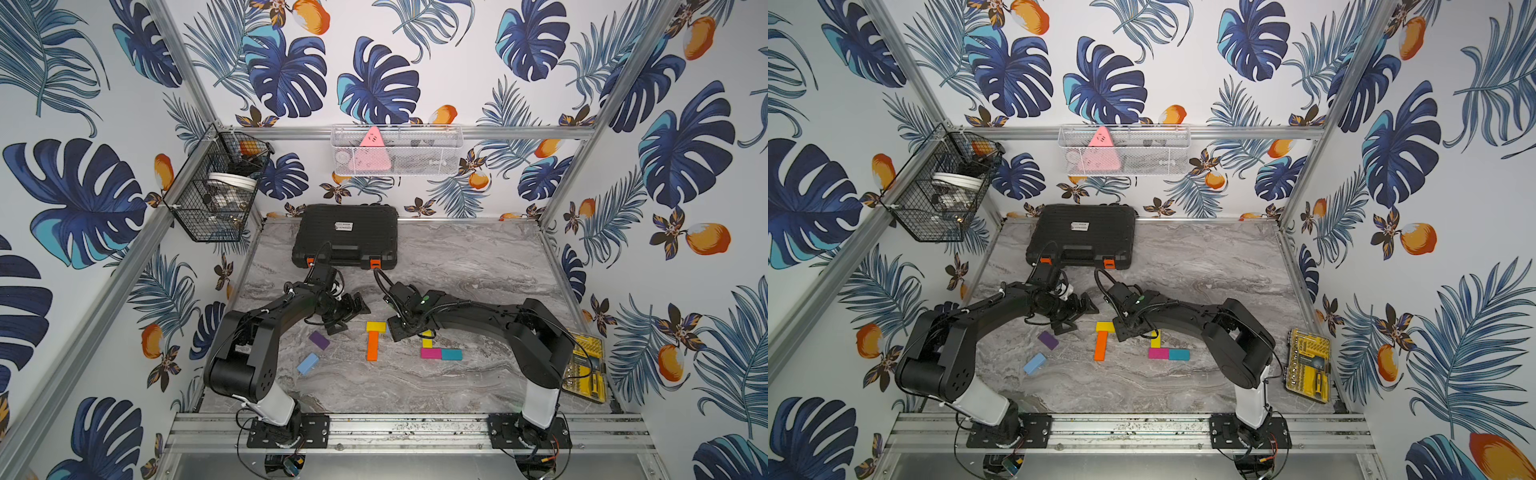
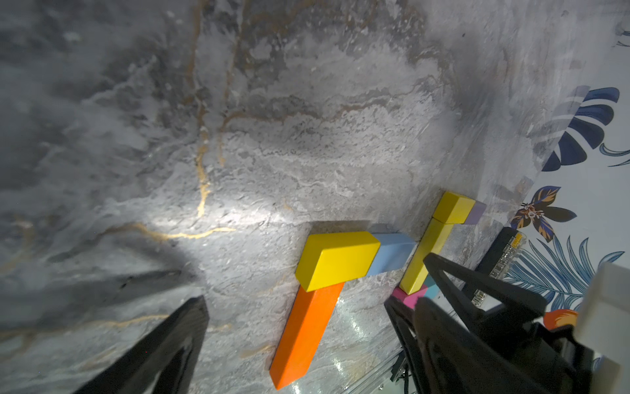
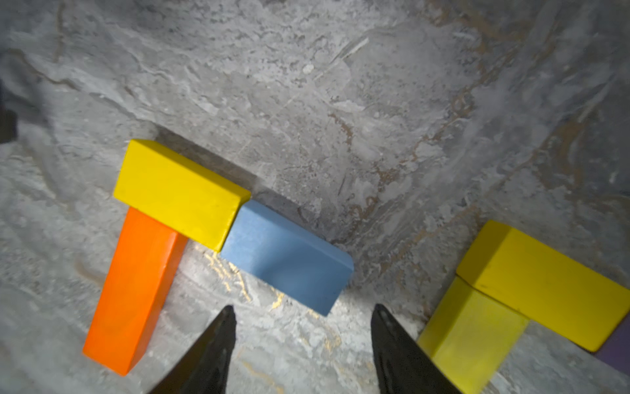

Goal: Assemble the letter c with building blocks
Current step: Adjust the building block at the center of the board.

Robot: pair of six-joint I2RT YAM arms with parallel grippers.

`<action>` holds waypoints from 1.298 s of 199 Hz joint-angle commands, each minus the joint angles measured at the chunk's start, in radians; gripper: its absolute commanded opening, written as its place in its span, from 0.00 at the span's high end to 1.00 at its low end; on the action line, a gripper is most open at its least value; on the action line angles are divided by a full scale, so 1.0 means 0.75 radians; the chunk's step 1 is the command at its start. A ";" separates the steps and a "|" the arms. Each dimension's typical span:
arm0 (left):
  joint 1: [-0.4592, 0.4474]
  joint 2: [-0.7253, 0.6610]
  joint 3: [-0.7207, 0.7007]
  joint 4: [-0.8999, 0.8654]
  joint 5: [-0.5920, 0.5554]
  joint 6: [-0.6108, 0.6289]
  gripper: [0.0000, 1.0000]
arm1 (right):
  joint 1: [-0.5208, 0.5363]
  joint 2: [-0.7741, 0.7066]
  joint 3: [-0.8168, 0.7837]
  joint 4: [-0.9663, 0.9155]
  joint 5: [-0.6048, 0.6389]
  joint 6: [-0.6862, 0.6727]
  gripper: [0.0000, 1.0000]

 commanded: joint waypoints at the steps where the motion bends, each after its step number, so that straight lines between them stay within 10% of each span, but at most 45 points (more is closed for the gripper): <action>1: 0.017 -0.007 0.034 -0.056 -0.029 0.031 0.01 | 0.007 -0.044 -0.058 0.070 -0.189 0.144 0.35; 83: 0.118 -0.027 0.058 -0.105 -0.001 0.087 0.01 | 0.080 -0.058 -0.336 0.590 -0.385 0.665 0.43; 259: 0.135 -0.057 0.018 -0.072 0.050 0.094 0.01 | 0.117 0.033 -0.254 0.585 -0.314 0.734 0.67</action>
